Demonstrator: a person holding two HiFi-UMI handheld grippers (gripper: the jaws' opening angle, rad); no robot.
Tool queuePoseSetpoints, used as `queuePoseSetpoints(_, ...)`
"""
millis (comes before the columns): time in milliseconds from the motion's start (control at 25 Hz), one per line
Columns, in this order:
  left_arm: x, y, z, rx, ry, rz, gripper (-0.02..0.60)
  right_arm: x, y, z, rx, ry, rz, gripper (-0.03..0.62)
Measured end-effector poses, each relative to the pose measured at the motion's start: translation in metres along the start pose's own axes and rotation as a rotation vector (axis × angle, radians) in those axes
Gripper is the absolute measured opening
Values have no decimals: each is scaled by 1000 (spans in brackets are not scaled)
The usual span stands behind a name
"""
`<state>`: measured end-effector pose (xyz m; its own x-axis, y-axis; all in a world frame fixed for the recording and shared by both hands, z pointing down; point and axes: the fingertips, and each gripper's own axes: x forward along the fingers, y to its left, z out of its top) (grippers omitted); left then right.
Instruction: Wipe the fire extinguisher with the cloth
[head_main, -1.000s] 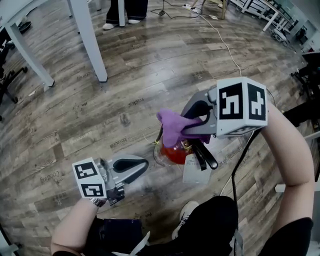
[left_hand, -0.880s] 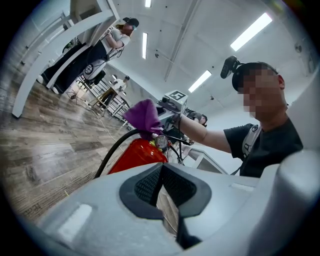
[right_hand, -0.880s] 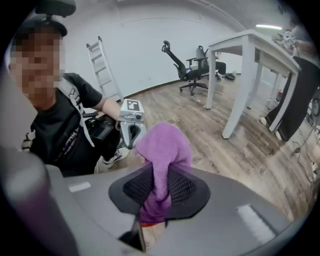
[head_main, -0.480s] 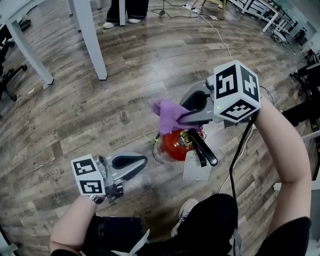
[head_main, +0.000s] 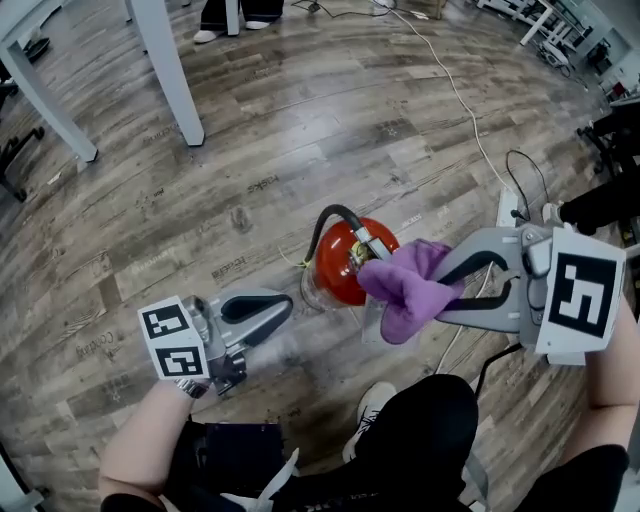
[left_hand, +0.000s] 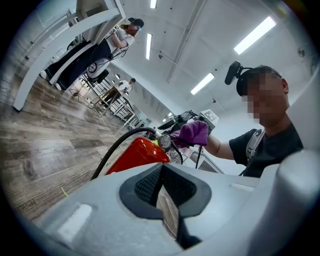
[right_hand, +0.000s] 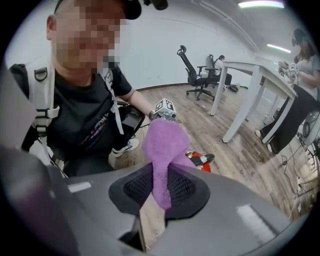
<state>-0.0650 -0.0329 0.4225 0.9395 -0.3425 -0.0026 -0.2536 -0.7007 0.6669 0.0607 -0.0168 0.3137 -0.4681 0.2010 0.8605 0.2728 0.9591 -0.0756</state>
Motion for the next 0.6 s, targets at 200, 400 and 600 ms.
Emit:
queuePoseSetpoints(200,2,-3,1,26,6,-1,2,-4,30,-2,-39,16,44,69)
queuePoseSetpoints(400,5,-11,11,80,-7,-6,2,-17,11,25,215,-317,-3,69)
queuePoseSetpoints(600,11,-43,54,202,-122,-50,113,-34,-33,38,386,-651,-34,69)
